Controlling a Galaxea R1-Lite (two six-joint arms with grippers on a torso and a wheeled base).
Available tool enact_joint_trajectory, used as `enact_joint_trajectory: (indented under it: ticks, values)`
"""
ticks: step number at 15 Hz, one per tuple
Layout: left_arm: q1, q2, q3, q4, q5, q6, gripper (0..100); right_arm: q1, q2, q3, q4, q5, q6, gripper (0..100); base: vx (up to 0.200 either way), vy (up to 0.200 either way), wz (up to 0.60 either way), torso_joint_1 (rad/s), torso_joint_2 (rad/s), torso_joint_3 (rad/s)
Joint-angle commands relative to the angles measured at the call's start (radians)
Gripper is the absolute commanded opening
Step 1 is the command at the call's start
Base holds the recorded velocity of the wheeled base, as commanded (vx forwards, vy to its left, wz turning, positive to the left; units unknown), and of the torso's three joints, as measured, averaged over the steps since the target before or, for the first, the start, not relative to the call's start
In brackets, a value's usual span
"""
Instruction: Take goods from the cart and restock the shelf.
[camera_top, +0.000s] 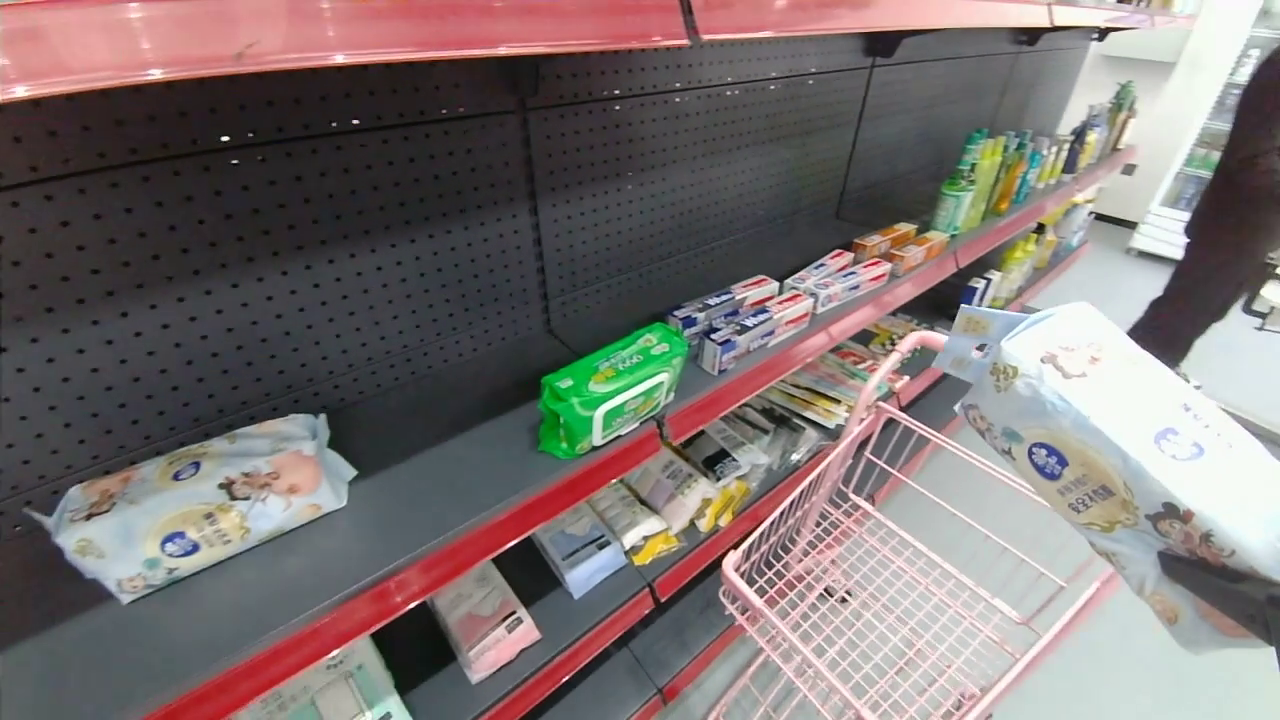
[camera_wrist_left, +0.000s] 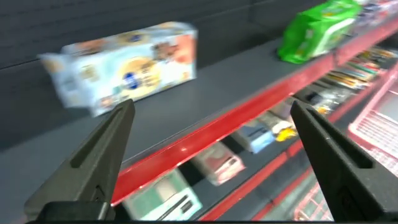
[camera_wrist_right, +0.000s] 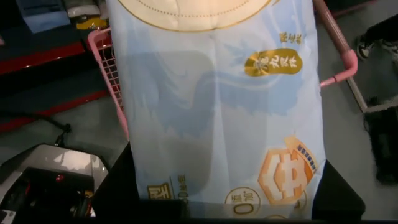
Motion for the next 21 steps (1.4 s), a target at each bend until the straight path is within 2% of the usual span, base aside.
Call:
enact_joint_trajectory:
  ticks: [1, 13, 18, 21]
  values:
    - [0.000, 0.001, 0.000, -0.001, 0.002, 0.000, 100, 0.000, 0.010, 0.000, 0.000, 0.000, -0.001, 0, 0.000, 0.000, 0.60, 0.007, 0.00, 0.002]
    - [0.000, 0.001, 0.000, -0.001, 0.000, 0.000, 100, 0.000, 0.024, 0.000, -0.005, -0.005, -0.001, 0, 0.000, 0.000, 0.60, 0.002, 0.00, 0.001]
    - [0.000, 0.001, 0.000, -0.001, 0.000, 0.000, 100, 0.002, 0.012, 0.000, -0.020, 0.006, 0.014, 0, 0.000, 0.000, 0.00, 0.000, 0.00, 0.000]
    - [0.000, 0.001, 0.000, -0.001, 0.000, 0.000, 100, 0.002, 0.012, 0.026, -0.147, 0.051, 0.106, 0, 0.000, 0.000, 0.00, 0.000, 0.00, 0.000]
